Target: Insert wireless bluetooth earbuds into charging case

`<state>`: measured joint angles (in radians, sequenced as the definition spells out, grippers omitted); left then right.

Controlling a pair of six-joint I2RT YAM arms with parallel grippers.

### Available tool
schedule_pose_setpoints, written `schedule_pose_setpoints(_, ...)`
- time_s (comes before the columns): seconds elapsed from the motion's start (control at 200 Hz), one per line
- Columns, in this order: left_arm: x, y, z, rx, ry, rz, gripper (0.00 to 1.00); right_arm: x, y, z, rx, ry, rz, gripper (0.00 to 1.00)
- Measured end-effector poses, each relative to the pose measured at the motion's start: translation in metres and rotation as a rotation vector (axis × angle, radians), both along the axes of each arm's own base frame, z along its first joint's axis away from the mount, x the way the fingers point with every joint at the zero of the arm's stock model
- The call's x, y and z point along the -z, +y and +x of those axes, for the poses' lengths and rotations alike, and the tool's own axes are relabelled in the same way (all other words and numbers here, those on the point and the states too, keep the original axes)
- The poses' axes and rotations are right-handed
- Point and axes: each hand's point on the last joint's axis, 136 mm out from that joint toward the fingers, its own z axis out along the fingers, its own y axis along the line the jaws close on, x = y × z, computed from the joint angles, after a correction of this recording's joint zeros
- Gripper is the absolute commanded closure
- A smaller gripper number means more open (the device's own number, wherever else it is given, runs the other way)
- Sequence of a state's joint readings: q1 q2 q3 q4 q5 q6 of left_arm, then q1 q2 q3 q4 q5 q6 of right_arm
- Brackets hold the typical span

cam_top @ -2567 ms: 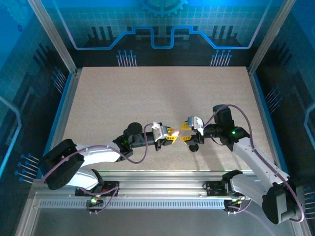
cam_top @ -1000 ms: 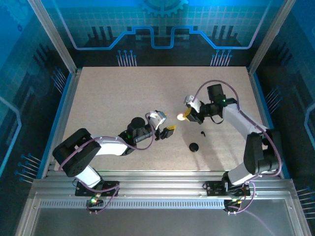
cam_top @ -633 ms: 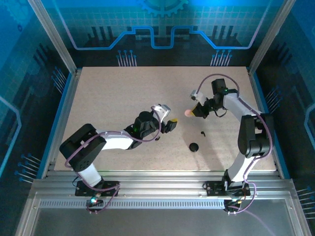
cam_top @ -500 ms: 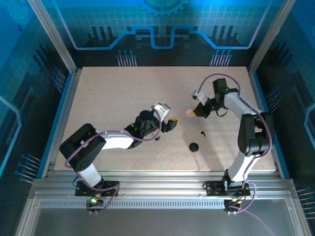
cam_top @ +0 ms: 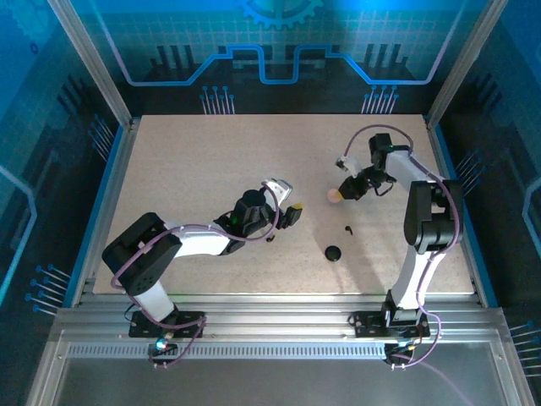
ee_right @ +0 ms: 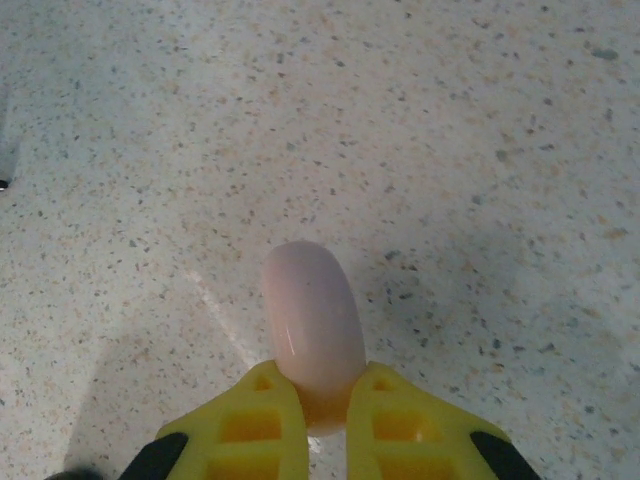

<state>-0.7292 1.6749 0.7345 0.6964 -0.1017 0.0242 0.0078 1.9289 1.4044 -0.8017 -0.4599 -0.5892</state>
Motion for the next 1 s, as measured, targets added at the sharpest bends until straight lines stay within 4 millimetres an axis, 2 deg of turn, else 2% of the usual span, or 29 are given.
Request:
schedule_pose_setpoints(0.22,-0.005,-0.002,0.002,0.000,-0.005,-0.004,0.24,0.006,-0.013,0.009,0.061,0.038,-0.025,0.93)
schedule_pose_setpoints(0.4,-0.005,-0.003,0.003,0.000,-0.004,-0.003,0.24,0.017,-0.017,0.010,0.085,0.084,-0.043,0.93)
schedule_pose_setpoints(0.705,-0.008,-0.004,0.004,0.000,-0.007,-0.006,0.24,0.022,-0.026,0.017,0.133,0.117,-0.059,0.90)
schedule_pose_setpoints(1.001,-0.008,-0.004,0.004,0.000,-0.006,-0.006,0.24,0.027,-0.030,0.022,0.177,0.148,-0.068,0.80)
